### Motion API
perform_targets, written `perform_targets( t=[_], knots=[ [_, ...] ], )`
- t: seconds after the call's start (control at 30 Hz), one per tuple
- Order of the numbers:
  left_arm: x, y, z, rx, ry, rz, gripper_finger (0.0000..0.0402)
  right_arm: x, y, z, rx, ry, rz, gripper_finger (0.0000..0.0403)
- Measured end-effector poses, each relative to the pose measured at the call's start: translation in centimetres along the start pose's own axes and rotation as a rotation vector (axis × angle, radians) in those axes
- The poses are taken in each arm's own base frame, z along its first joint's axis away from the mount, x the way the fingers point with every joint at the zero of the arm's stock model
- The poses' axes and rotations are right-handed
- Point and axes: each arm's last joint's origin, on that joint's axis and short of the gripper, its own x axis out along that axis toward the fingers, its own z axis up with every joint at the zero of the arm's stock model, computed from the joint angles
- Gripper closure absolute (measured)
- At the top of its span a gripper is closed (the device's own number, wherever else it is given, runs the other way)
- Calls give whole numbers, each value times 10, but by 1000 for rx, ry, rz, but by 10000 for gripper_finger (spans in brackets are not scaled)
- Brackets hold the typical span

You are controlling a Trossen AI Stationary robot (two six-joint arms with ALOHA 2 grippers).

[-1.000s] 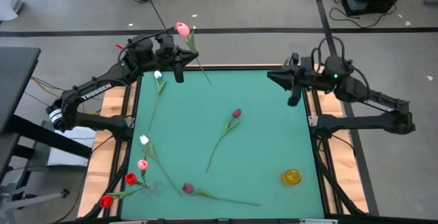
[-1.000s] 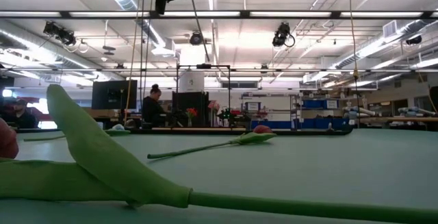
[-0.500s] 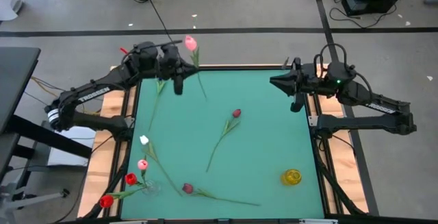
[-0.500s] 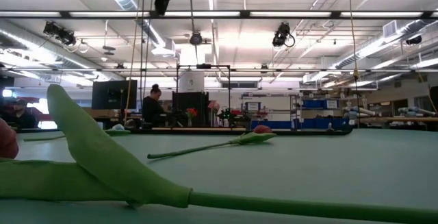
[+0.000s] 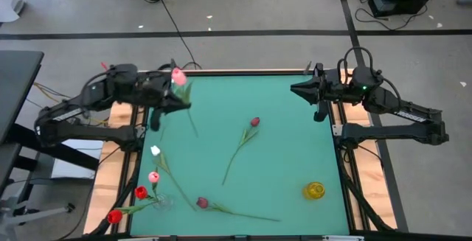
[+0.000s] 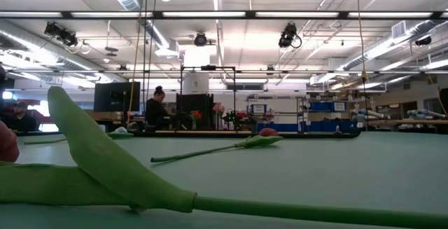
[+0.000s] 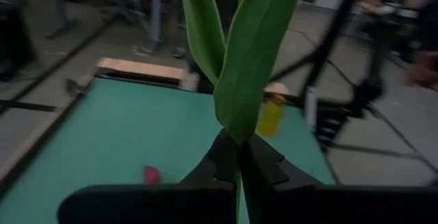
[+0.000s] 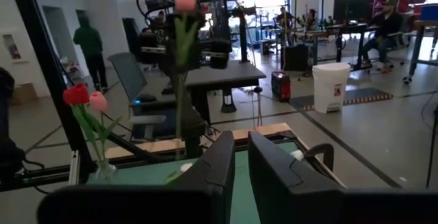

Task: Sort flowers into vase by color
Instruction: Put the pink tulip into the white transparent vase

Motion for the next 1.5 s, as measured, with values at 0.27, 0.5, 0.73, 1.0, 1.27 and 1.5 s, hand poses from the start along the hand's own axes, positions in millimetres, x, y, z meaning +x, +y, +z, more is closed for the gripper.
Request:
perform_targets(
  t=[0.27,0.5,0.73,1.0,1.27,1.5],
  knots=[
    [-39,-26,-14,56,56,-190,395,0,0,0,0,0,0,351],
    [-102,-46,-37,61,70,-359,395,0,0,0,-1,0,0,351],
    [-158,-57,-66,101,21,-482,395,0,0,0,-2,0,0,350],
    [-165,-61,-68,194,-35,-585,395,0,0,0,-2,-1,0,350],
    [-107,-48,-79,82,-6,-672,395,0,0,0,-3,-1,0,350],
    [-90,-43,-88,63,-25,-684,395,0,0,0,-3,-1,0,350]
  ],
)
